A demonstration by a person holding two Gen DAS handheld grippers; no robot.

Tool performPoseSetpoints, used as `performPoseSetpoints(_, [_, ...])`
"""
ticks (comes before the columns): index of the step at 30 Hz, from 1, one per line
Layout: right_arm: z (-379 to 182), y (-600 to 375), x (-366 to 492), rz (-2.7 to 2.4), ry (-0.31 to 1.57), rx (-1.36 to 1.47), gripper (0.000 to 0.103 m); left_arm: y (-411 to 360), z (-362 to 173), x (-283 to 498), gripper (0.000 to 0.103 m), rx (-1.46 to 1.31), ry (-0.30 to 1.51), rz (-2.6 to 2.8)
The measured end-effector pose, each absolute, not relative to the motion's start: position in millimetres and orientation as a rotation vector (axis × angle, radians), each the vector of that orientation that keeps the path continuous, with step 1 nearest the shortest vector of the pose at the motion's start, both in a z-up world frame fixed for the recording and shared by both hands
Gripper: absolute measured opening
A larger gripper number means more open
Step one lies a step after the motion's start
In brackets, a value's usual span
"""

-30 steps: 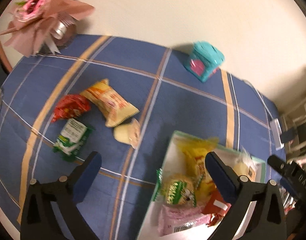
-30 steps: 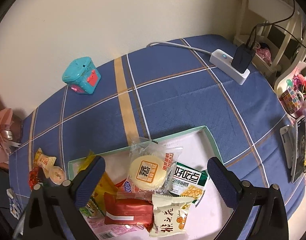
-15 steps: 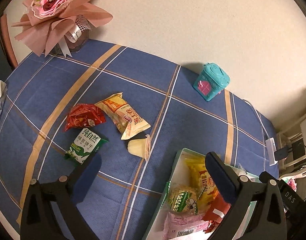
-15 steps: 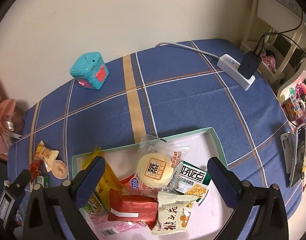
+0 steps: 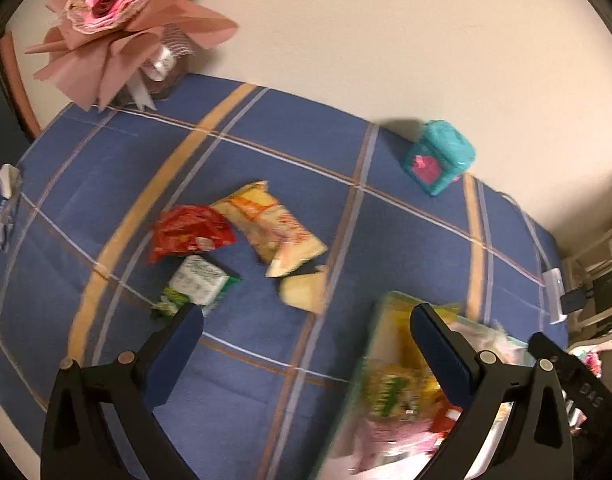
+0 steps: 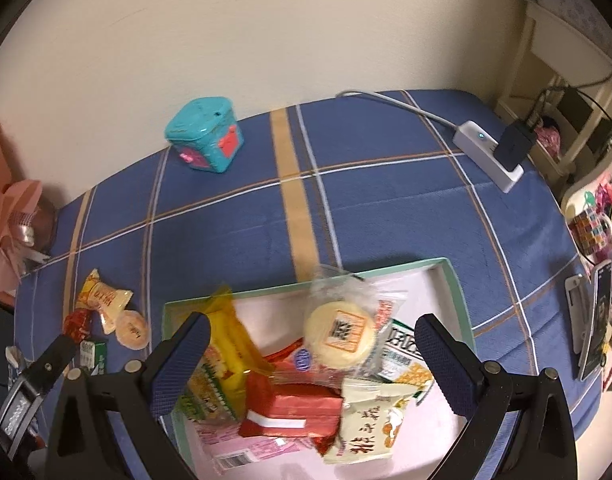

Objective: Organize snacks
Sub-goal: 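Lift both tools from the tray and move them back to the loose snacks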

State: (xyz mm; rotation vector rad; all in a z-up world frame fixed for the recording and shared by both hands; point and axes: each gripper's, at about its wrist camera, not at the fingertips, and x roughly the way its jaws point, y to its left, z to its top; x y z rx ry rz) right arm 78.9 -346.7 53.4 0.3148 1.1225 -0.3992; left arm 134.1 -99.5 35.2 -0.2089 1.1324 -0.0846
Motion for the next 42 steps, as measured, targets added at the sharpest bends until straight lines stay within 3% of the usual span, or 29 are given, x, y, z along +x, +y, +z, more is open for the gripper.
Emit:
performPoseSetpoints(25, [43, -226, 114, -0.229, 1.160, 0.199, 0.103, 35, 27, 141, 0.103, -0.212, 1.154, 0.125])
performPoseSetpoints(42, [-8, -173, 136, -0.120, 1.207, 0.142, 0.103, 37, -4, 149, 0.103, -0.256, 1.215, 0.088])
